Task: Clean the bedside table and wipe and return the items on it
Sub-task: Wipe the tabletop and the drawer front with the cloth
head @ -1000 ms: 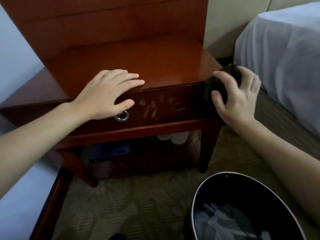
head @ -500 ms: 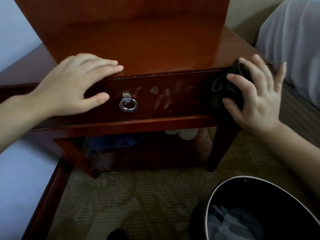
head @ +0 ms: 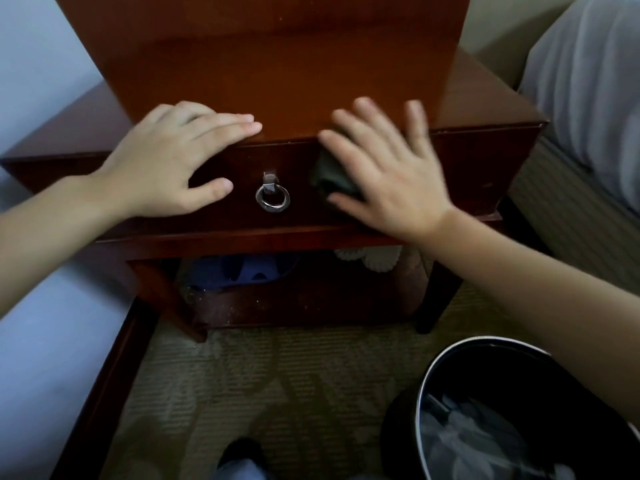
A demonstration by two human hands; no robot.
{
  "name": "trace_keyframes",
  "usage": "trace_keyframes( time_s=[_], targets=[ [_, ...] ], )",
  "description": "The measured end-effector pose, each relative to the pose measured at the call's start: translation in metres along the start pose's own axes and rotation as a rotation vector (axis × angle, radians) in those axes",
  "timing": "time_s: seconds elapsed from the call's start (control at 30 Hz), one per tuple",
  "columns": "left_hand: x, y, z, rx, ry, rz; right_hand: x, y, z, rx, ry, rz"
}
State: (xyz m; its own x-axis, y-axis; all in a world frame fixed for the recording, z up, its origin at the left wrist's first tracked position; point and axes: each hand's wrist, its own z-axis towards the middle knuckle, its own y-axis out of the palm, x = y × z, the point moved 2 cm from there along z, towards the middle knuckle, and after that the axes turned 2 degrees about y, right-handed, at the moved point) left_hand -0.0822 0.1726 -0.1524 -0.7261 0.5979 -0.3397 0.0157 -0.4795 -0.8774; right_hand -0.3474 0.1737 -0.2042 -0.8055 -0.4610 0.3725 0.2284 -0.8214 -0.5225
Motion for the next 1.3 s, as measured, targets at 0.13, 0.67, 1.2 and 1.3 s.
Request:
trace_keyframes(
  time_s=[0.13, 0.67, 1.2, 1.3],
  targets=[
    [0.003, 0.000, 0.001, 0.019, -0.021, -0.002, 0.069, -0.021, -0.065, -0.067, 0.337, -0.047],
    [0.002, 0.000, 0.001, 0.001, 0.002, -0.021, -0.038, 0.019, 0.003, -0.028, -0.138, -0.024],
    [0.071, -0.021, 0.093, -0.089, 0.244, -0.059, 0.141, -0.065, -0.038, -0.238, 0.373, 0.606],
    [0.081, -0.021, 0.107, -0.093, 0.229, -0.118, 0.157, -0.074, -0.025, -0.049, 0.573, 0.762]
  ],
)
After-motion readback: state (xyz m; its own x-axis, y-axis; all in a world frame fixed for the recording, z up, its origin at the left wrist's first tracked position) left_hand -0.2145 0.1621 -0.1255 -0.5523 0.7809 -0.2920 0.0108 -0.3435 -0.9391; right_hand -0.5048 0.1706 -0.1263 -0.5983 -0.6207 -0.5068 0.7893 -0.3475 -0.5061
